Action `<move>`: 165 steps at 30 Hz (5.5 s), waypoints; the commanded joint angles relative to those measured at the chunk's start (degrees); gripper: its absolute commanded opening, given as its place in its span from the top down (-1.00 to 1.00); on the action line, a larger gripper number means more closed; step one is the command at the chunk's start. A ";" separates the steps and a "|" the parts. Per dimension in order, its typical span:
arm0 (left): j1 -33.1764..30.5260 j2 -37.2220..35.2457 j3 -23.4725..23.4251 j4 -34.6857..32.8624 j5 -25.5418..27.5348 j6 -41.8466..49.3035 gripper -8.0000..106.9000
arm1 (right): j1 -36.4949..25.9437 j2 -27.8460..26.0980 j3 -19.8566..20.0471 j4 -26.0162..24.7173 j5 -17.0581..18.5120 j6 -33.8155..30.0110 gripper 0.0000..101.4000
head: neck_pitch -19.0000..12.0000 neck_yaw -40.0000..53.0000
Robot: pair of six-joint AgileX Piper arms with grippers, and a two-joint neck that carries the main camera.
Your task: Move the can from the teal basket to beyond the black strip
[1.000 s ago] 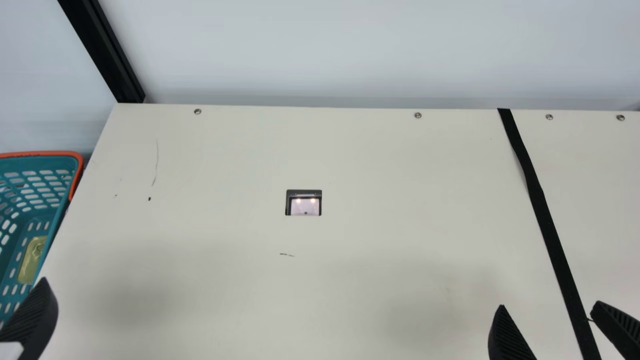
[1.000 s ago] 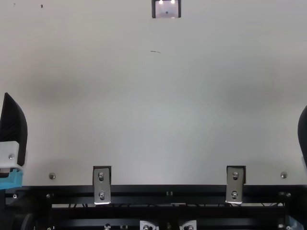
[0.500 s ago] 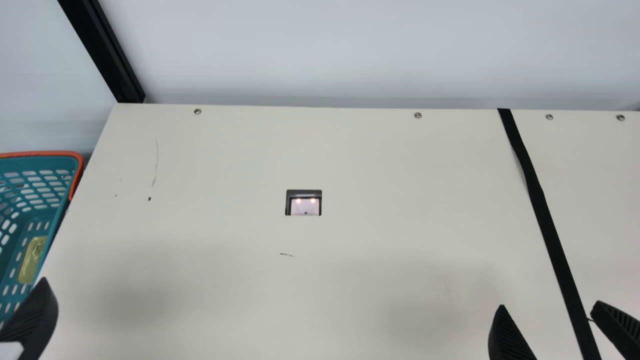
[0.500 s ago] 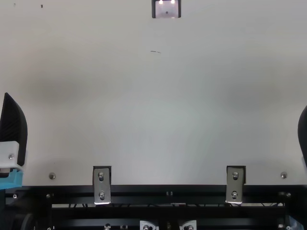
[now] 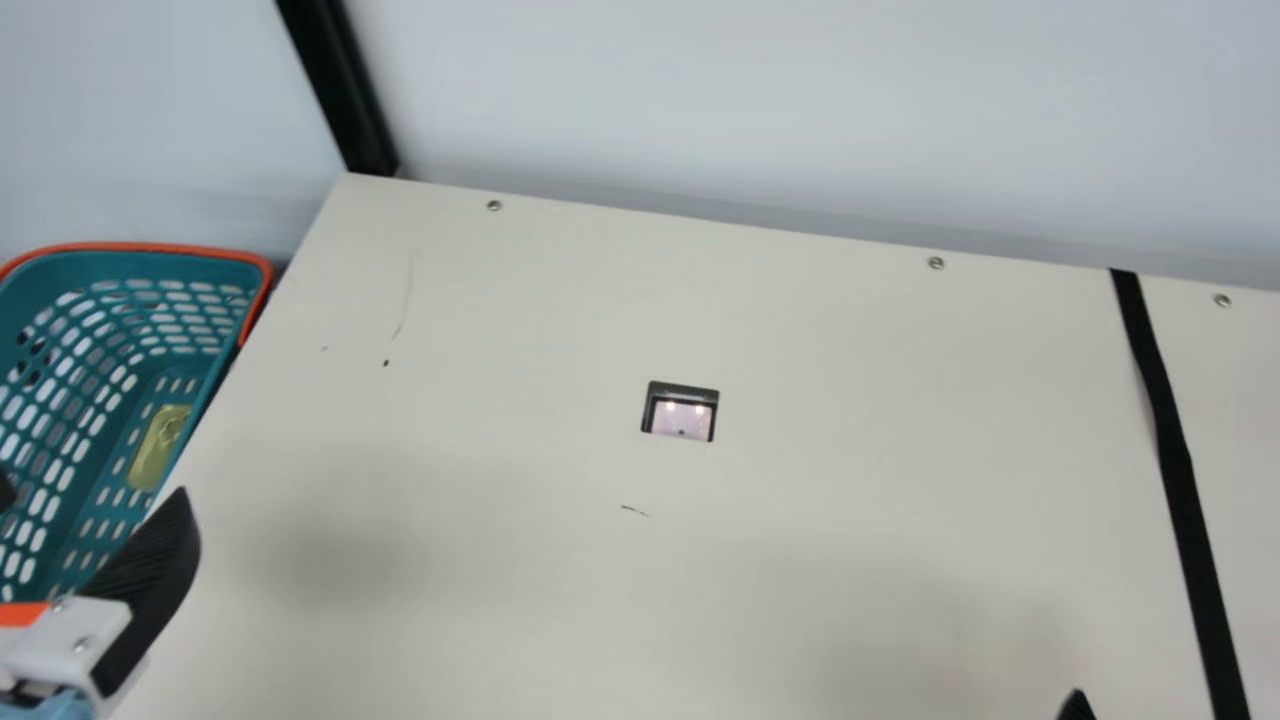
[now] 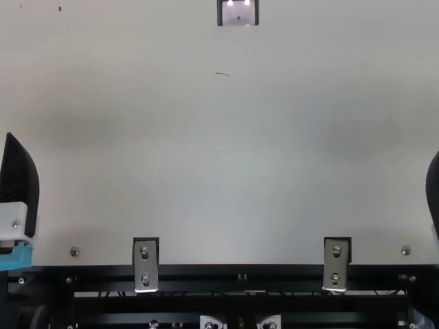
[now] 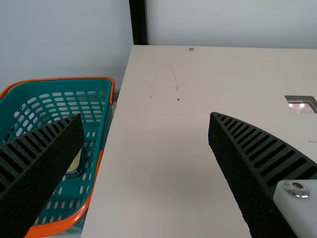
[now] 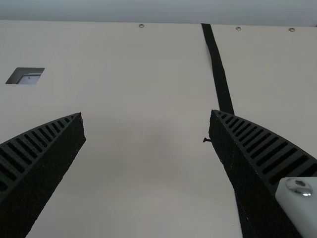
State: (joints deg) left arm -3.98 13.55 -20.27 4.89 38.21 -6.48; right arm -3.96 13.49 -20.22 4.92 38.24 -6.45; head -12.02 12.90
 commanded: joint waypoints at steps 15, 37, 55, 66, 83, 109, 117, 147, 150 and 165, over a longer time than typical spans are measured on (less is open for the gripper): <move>0.00 0.00 0.00 0.00 0.00 0.00 -0.71 | 0.00 0.00 0.00 0.00 0.00 0.00 -1.00 | -7.81 15.49; -0.02 0.34 -0.02 0.21 -0.12 0.08 -0.71 | 0.00 0.00 0.00 0.00 0.00 0.00 -1.00 | -11.71 17.68; 0.69 29.04 -23.80 4.61 -5.00 -3.49 -0.71 | 0.00 0.00 0.00 0.00 0.00 0.00 -1.00 | -11.71 17.68; 15.99 54.57 -44.10 -10.43 -2.08 16.77 -0.71 | 0.00 0.00 0.00 0.00 0.00 0.00 -1.00 | -11.71 17.68; 31.86 84.14 -63.65 -14.48 9.55 33.38 -0.71 | 0.00 0.00 0.00 0.00 0.00 0.00 -1.00 | -11.71 17.68; 36.36 107.19 -63.27 -8.33 9.03 31.22 -0.71 | 0.00 0.00 0.00 0.00 0.00 0.00 -1.00 | -11.71 17.68; 36.37 111.07 -59.43 -7.28 1.49 29.85 -0.71 | 0.00 0.00 0.00 0.00 0.00 0.00 -1.00 | -11.71 17.68; 35.82 124.22 -61.22 -12.38 -12.13 33.67 -0.71 | 0.00 0.00 0.00 0.00 0.00 0.00 -1.00 | -11.71 17.68; 35.93 125.27 -62.23 -12.76 -11.80 34.02 -0.71 | 0.00 0.00 0.00 0.00 0.00 0.00 -1.00 | -11.71 17.68; 35.70 130.04 -67.49 -12.24 -9.33 34.23 -0.71 | 0.00 0.00 0.00 0.00 0.00 0.00 -1.00 | -11.71 17.68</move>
State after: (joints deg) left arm 31.78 143.33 -87.49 -7.59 28.69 27.90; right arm -3.96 13.49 -20.22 4.92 38.24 -6.45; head -20.53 29.33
